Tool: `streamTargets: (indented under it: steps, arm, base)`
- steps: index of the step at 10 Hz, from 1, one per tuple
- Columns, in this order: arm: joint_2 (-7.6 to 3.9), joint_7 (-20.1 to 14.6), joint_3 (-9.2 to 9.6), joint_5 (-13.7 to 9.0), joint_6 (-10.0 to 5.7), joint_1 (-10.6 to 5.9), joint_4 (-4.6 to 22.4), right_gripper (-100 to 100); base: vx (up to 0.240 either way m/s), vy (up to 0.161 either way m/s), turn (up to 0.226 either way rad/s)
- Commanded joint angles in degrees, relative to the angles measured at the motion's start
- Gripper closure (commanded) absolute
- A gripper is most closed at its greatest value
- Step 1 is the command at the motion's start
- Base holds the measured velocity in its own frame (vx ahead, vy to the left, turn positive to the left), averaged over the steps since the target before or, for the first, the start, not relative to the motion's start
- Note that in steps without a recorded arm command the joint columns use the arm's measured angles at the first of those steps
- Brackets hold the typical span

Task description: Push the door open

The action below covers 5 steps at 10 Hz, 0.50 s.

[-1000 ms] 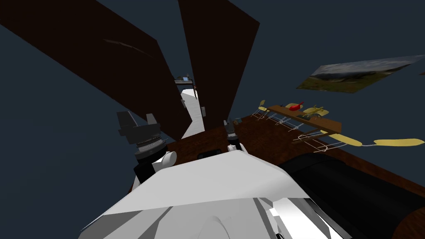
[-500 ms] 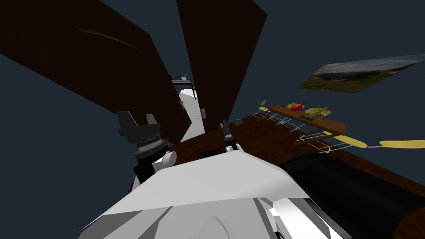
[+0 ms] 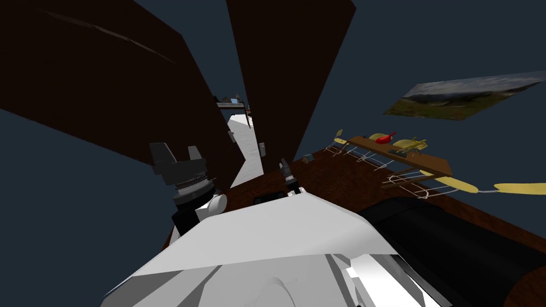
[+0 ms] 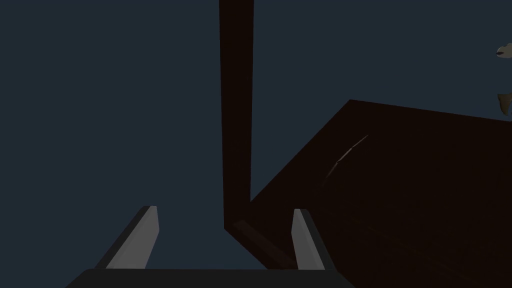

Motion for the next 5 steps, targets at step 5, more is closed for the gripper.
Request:
streamTargets:
  steps: [5]
  arm:
    - [1.08, -2.1, 2.79, 4.7, 2.63, -0.51, 5.5, -100]
  base:
    - [0.176, 0.057, -0.036]
